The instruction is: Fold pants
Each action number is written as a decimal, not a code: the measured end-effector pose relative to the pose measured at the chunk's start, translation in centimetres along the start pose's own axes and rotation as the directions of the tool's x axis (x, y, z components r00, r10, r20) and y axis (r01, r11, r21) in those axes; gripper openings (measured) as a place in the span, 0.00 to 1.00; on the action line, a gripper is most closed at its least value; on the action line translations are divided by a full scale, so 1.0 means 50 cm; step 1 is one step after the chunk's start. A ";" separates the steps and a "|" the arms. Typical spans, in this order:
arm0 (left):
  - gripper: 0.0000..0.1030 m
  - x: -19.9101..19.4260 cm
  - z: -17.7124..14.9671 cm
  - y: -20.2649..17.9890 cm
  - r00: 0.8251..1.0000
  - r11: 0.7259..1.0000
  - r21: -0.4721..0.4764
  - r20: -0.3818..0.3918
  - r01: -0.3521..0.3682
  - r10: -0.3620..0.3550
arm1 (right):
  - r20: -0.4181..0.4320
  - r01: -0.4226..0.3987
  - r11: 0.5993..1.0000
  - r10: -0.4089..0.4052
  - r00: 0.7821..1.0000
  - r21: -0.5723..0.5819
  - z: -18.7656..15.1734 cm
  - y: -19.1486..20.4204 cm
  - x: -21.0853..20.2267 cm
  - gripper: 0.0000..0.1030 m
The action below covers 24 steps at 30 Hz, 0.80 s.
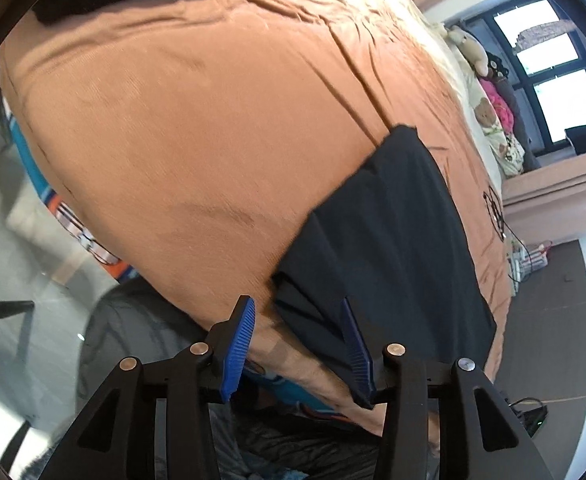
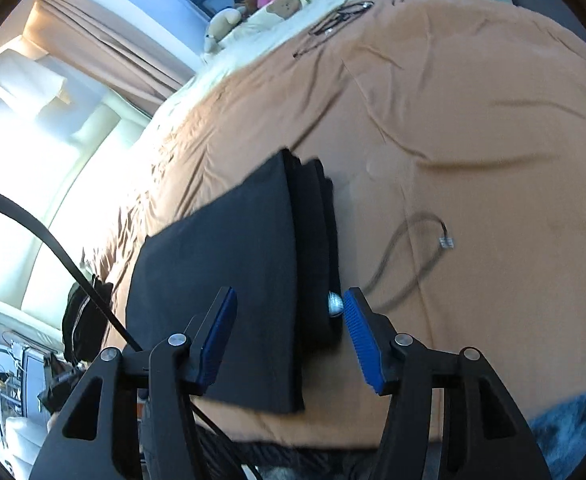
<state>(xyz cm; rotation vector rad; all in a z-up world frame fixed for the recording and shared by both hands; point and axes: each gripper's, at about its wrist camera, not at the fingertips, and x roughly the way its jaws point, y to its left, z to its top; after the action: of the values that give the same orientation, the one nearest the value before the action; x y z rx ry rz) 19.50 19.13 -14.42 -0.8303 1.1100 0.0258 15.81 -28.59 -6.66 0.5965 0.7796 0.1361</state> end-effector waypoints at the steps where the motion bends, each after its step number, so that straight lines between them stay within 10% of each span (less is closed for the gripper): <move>1: 0.46 0.001 0.007 0.000 1.000 1.000 -0.001 0.009 -0.013 0.013 | 0.003 -0.006 1.000 0.006 1.000 -0.009 0.007 0.002 0.007 0.52; 24: 0.46 0.143 0.137 -0.110 0.997 0.987 0.144 -0.025 -0.071 0.075 | -0.073 0.046 0.964 -0.067 0.995 -0.261 0.193 0.062 0.249 0.52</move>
<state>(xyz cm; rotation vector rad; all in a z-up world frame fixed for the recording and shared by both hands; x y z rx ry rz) 30.50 16.72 -15.70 -0.6638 1.1563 -0.0051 31.70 -26.31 -7.31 0.3214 0.8406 0.2078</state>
